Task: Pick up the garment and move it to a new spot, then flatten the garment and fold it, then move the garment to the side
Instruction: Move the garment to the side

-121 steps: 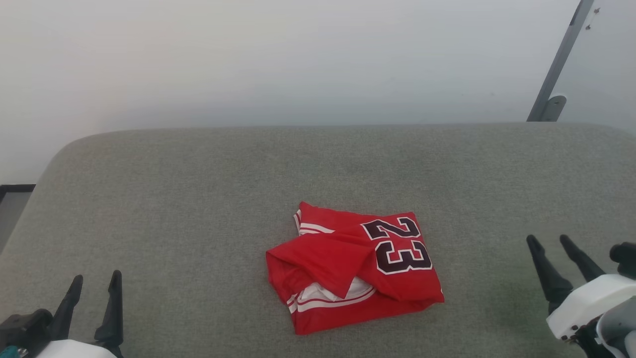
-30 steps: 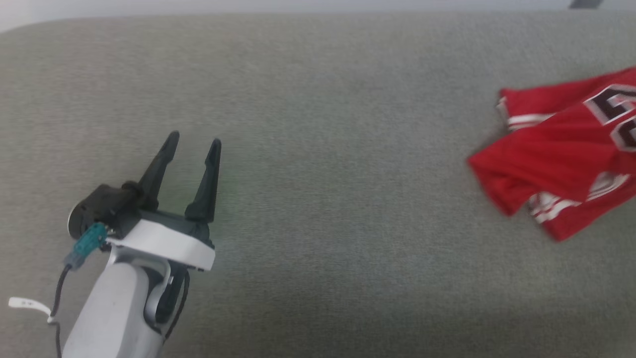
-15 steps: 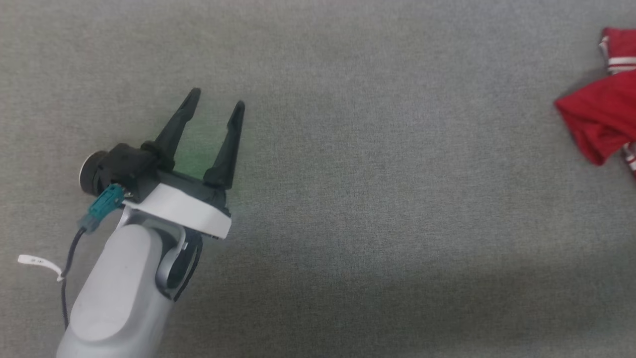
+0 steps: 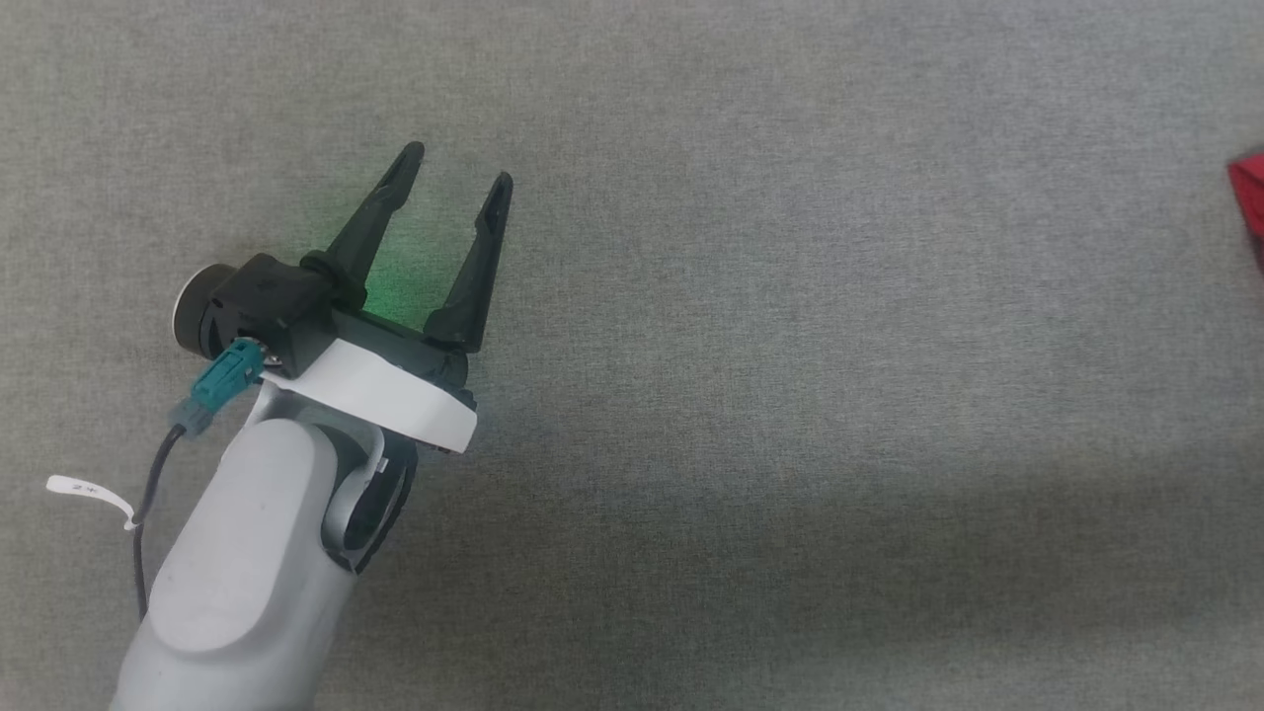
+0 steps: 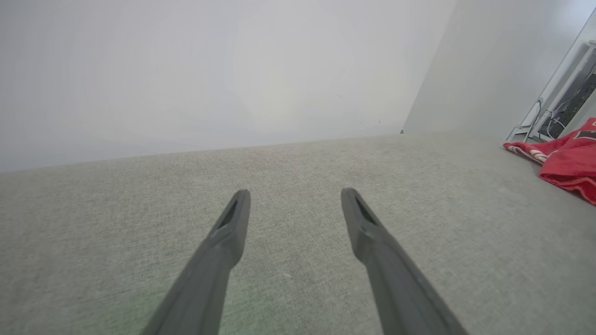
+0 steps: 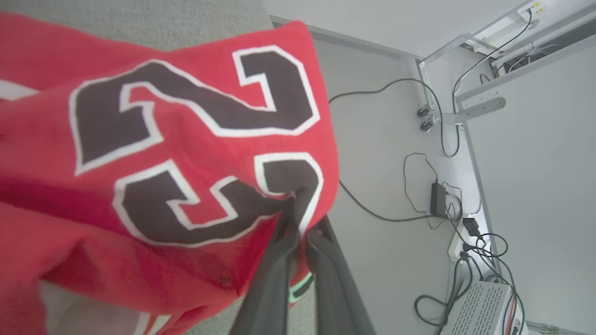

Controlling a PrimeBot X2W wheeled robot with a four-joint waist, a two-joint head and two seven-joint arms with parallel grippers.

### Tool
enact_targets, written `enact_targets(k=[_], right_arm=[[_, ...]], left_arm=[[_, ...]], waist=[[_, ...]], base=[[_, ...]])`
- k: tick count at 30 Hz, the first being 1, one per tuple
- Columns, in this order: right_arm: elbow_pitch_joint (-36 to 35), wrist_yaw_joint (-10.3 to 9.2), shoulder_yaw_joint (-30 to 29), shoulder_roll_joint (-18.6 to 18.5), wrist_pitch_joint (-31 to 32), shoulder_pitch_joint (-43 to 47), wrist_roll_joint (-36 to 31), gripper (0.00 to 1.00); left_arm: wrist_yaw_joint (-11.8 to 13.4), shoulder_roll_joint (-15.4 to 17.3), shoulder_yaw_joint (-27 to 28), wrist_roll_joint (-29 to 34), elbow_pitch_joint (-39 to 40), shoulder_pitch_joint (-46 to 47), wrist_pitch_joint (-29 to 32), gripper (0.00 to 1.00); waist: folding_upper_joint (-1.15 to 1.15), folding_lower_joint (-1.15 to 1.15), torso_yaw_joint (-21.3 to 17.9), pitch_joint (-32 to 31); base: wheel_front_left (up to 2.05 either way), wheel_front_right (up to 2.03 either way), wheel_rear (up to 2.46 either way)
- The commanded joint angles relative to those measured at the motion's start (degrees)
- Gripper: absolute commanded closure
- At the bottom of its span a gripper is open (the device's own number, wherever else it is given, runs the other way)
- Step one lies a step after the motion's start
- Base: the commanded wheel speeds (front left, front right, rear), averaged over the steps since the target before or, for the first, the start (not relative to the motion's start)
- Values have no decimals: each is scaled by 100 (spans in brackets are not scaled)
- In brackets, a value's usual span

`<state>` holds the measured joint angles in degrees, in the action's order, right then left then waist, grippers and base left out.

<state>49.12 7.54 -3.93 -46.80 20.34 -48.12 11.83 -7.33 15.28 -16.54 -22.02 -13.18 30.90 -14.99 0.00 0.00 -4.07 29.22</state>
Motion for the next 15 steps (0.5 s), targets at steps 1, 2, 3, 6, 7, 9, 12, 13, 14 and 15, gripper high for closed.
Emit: enact_targets(k=[1,2,3,6,7,9,12,13,14,15], right_arm=[[129,-11,-75,59,-55,-94,-53,100],[221,-11,-102,111,-72,-117,-95,100],[304,-11,-135,166,-97,-136,-122,100],[508,-11,-193,275,-184,-188,-220,100],[577,-11,-228,314,-213,-220,-225,100],[674,-11,-286,362,-304,-284,-268,100],[818,-11,-313,457,-404,-373,-350,52],[846,-11,-300,487,-428,-401,-395,5],[872,-11,-295,520,-439,-446,-404,0],[902,-11,-317,524,-467,-500,-417,0]], left_arm=[[-9,6,-7,-53,1,102,-23,0],[-9,3,-11,-60,0,105,-23,0],[-9,3,-17,-67,-4,107,-23,0],[-10,9,-18,-84,-22,121,-23,0],[-10,8,-23,-93,-31,123,-23,0],[-10,24,-26,-100,-58,121,-23,0],[-10,53,9,-119,-84,89,-23,0],[-10,60,23,-120,-89,64,-23,0],[-10,77,54,-113,-82,35,-23,0],[-10,90,87,-131,-50,7,-23,0]], waist=[[0,0,18,37],[0,0,21,52],[0,0,24,65],[0,0,33,90],[0,0,34,91],[0,0,32,87],[0,0,9,45],[0,0,0,18],[0,0,-14,-15],[0,0,-31,-48]], base=[[0,0,0],[0,0,0],[0,0,0],[0,0,0],[0,0,0],[0,0,0],[0,0,0],[0,0,0],[0,0,0],[0,0,0]])
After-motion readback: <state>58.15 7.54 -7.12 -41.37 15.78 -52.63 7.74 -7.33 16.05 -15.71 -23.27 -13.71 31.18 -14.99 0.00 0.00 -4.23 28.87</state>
